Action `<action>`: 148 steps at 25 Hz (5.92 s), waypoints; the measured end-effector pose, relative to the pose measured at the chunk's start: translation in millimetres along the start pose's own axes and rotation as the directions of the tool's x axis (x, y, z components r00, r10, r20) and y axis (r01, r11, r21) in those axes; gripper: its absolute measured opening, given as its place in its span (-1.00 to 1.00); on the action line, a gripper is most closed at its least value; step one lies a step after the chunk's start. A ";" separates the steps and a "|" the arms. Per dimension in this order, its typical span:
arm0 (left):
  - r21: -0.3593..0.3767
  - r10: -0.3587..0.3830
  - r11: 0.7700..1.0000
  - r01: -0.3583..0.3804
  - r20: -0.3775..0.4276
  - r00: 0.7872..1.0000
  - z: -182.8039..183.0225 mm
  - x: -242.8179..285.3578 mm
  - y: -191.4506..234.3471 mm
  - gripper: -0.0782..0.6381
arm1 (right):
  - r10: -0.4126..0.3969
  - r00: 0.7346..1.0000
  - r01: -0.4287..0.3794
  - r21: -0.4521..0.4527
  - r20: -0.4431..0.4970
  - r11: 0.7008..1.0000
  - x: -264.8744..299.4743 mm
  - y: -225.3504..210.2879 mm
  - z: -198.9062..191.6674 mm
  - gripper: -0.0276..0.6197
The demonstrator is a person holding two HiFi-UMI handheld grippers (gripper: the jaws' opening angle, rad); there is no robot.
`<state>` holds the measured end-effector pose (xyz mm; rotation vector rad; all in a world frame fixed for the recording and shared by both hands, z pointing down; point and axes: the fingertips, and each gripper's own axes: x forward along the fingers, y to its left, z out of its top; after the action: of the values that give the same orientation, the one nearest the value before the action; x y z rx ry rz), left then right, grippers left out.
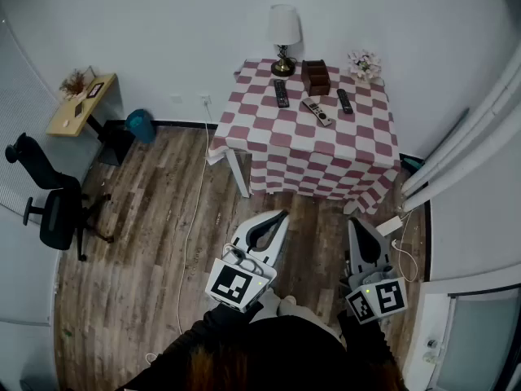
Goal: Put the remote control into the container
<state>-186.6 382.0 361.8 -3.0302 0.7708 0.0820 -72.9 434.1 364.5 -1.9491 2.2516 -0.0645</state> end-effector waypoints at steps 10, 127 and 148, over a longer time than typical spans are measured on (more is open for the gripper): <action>0.008 0.003 1.000 -0.003 -0.004 1.000 -2.7 14.4 -5.4 -0.78 | 0.027 0.999 -0.027 0.007 0.034 1.000 0.8 -9.8 7.2 -0.87; -0.022 0.091 0.996 -0.091 0.002 0.996 -19.6 450.4 279.8 -0.78 | 0.109 0.994 -0.108 0.047 -0.019 0.993 414.0 -323.6 24.4 -0.87; -0.030 0.107 0.994 -0.107 0.018 0.994 -5.6 438.1 299.4 -0.78 | 0.168 0.897 -0.169 0.035 -0.409 0.985 492.6 -330.1 -153.0 -0.86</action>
<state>54.9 -90.2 343.5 -3.0082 0.9382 0.1249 160.3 -111.9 514.7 -1.8698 2.6698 -0.4971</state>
